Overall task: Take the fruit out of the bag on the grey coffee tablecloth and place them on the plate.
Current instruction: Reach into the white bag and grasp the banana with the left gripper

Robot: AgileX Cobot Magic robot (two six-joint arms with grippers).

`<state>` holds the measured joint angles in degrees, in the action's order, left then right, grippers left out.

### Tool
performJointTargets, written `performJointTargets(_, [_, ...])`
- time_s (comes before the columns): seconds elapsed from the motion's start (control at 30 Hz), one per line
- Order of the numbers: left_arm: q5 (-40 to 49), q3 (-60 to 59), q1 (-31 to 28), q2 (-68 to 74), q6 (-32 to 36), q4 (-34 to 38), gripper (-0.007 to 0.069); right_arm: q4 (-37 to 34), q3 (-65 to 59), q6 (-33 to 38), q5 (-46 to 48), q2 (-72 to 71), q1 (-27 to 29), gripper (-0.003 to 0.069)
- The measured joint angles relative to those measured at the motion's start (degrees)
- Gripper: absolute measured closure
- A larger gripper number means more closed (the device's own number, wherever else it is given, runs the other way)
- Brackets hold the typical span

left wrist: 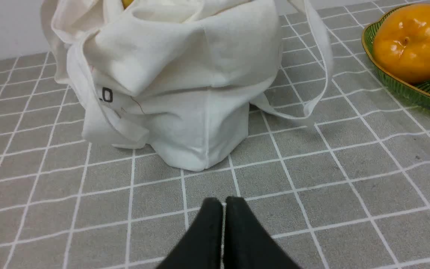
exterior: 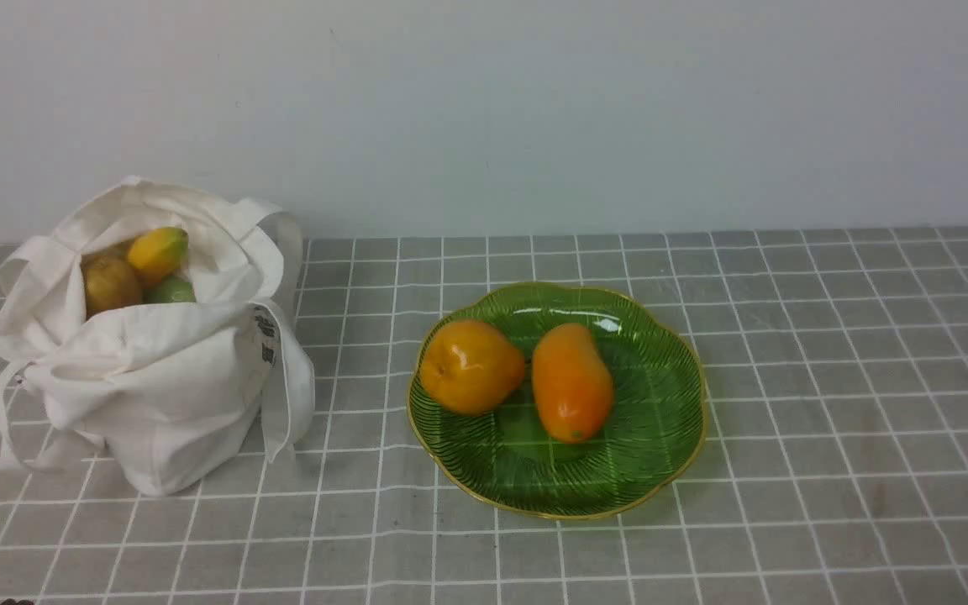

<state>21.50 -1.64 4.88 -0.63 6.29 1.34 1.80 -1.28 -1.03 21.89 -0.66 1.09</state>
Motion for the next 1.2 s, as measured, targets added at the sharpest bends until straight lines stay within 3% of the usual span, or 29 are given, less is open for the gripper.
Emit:
performJointTargets(0.93, [0.1, 0.0, 0.0, 0.0, 0.4, -0.2, 0.0632, 0.0, 0.0, 0.0, 0.0, 0.0, 0.0, 0.0674])
performJointTargets(1.07, [-2.7, 0.0, 0.0, 0.0, -1.7, 4.1, 0.0632, 0.0, 0.0, 0.0, 0.0, 0.0, 0.0, 0.0674])
performJointTargets(1.13, [-7.4, 0.0, 0.0, 0.0, -5.1, 12.3, 0.0632, 0.0, 0.0, 0.0, 0.0, 0.0, 0.0, 0.0674])
performJointTargets(1.2, [-9.1, 0.0, 0.0, 0.0, -6.3, 15.1, 0.0632, 0.0, 0.0, 0.0, 0.0, 0.0, 0.0, 0.0674])
